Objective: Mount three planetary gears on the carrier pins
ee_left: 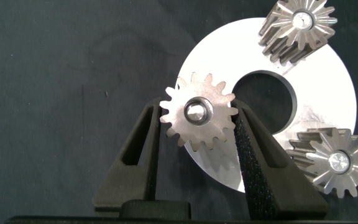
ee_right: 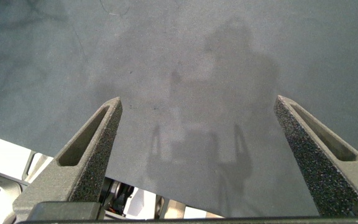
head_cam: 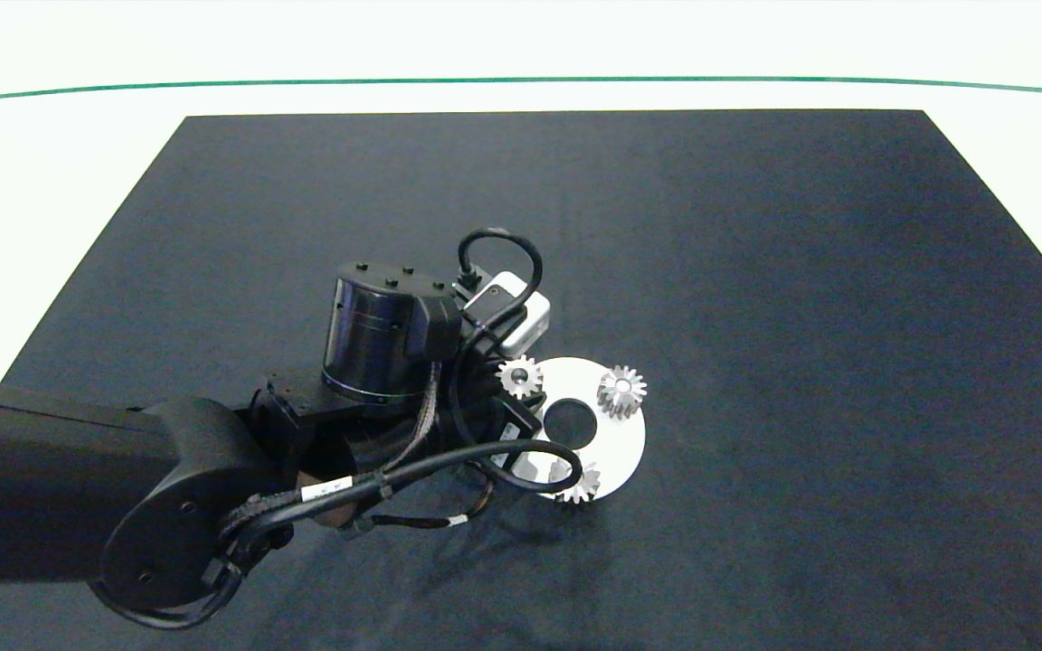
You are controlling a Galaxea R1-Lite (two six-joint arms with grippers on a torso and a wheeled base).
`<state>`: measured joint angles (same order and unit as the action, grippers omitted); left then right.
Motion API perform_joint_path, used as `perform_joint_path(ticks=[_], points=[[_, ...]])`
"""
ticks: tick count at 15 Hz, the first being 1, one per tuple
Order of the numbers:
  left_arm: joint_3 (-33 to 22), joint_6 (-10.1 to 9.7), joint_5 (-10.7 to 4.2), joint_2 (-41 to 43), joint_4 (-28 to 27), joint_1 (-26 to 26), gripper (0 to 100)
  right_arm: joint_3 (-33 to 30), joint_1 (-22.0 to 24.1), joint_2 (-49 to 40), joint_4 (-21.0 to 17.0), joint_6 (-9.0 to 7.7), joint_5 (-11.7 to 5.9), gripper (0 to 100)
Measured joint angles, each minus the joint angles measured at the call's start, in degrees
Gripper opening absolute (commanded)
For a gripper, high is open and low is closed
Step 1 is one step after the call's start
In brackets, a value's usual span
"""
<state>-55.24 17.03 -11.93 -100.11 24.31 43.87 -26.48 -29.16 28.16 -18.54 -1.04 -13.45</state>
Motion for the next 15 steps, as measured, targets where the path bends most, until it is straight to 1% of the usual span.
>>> perform_joint_path(ticks=[6, 7, 15], points=[[-0.02, 0.28, 0.01, -0.24, -0.06, -1.10, 0, 0.02, 0.00, -0.18, 0.00, -0.06, 0.00, 100], [-0.02, 0.28, 0.00, -0.33, -0.04, -1.13, 100, 0.02, 0.00, -0.20, 0.00, -0.06, 0.02, 100], [-0.05, 0.28, -0.05, -0.48, -0.02, -0.74, 100, 0.02, 0.00, -0.29, 0.02, -0.06, -0.02, 100]])
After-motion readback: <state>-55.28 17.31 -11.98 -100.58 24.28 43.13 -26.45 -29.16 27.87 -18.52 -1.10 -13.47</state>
